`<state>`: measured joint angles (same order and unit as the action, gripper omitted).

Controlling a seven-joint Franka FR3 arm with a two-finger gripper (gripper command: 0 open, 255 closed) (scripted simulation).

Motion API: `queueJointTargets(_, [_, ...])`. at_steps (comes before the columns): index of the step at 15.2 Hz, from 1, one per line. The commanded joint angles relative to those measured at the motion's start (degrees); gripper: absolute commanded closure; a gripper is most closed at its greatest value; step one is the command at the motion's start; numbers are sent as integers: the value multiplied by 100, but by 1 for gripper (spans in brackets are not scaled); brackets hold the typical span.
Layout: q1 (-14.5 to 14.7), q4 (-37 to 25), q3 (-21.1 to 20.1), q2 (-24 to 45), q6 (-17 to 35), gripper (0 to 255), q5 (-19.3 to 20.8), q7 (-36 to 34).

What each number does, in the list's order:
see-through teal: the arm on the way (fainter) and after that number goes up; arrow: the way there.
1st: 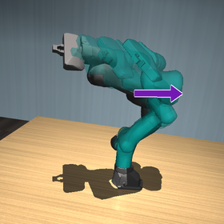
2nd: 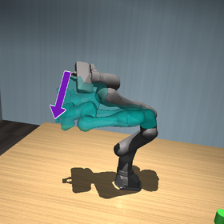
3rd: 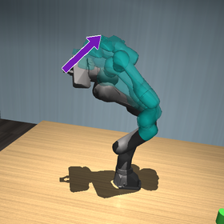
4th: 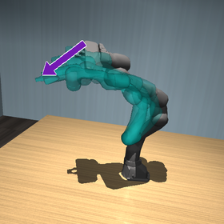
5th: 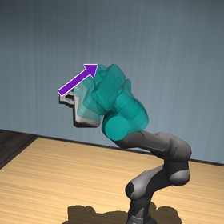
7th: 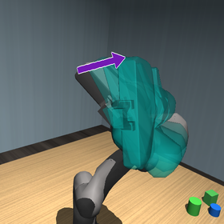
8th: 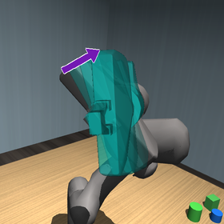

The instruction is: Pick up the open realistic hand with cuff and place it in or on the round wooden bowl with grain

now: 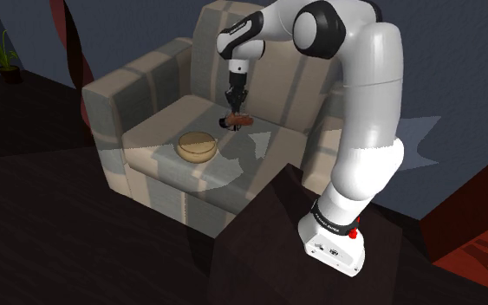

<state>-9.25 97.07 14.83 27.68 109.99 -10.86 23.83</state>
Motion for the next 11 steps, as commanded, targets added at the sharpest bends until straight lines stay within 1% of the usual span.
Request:
queueJointTargets(1, [69, -165, -39, 37, -118, 255, -9, -127])
queueJointTargets(6, [323, -1084, -229, 513, -514, 255, -102, -642])
queueJointTargets(11, [530, -2332, -402, 1179, -1039, 255, -184, -1156])
